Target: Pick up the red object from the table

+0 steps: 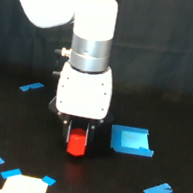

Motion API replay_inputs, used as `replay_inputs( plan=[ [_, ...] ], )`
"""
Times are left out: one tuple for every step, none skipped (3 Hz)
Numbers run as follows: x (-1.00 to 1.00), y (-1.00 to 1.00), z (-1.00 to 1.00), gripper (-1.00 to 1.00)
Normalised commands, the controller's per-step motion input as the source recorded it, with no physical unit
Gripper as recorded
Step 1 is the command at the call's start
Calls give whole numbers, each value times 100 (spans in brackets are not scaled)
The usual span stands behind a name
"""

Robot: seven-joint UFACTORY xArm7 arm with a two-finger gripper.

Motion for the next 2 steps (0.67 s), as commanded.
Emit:
replay_inputs(
  plan=[
    [100,32,100,-100],
    [100,49,100,-30]
  ],
)
